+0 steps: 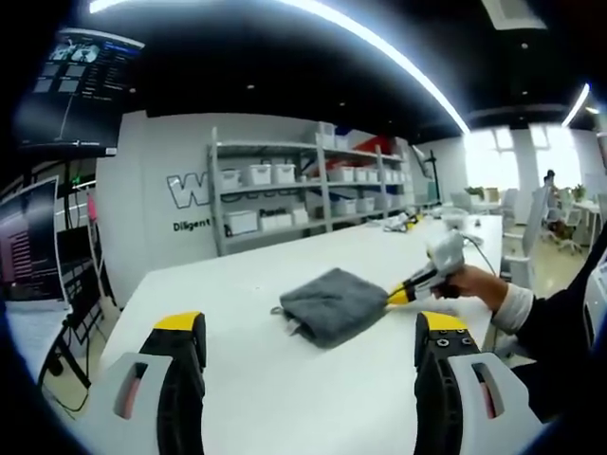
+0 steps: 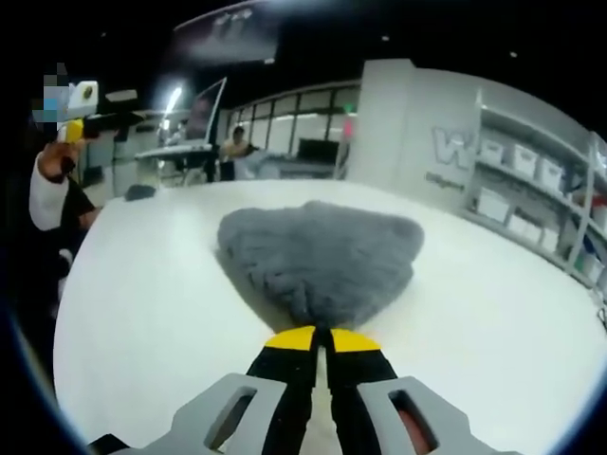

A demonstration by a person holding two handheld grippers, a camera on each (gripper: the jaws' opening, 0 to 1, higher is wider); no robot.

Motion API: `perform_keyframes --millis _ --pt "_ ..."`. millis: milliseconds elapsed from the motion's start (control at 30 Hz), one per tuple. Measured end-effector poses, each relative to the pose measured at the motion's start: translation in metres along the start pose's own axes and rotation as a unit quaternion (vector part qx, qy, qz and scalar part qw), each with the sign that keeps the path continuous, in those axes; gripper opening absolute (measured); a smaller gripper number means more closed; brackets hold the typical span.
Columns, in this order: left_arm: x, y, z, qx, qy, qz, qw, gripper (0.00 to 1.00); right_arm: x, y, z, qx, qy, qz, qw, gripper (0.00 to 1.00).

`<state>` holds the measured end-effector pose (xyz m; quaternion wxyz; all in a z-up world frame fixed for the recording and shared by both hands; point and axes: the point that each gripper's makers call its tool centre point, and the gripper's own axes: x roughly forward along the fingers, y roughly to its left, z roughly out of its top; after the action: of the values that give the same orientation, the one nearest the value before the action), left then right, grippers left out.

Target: Open the folded towel by lifting each exposed corner and separating the folded layers until the towel lies flat within the target outline without major curled edges

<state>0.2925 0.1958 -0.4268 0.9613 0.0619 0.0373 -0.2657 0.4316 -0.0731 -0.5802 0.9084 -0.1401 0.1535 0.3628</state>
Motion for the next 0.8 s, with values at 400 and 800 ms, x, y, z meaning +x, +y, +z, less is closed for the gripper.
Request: perform_keyframes --millis 400,800 --pt "0.001 0.0 -0.002 -0.001 0.005 -0.001 1.0 0.89 -0.004 0.01 0.0 -0.001 0.004 0.011 0.9999 0.0" --pt "0.001 0.0 -0.003 -0.001 0.006 0.001 1.0 0.89 -0.011 0.022 0.0 -0.008 0.008 0.026 0.9996 0.0"
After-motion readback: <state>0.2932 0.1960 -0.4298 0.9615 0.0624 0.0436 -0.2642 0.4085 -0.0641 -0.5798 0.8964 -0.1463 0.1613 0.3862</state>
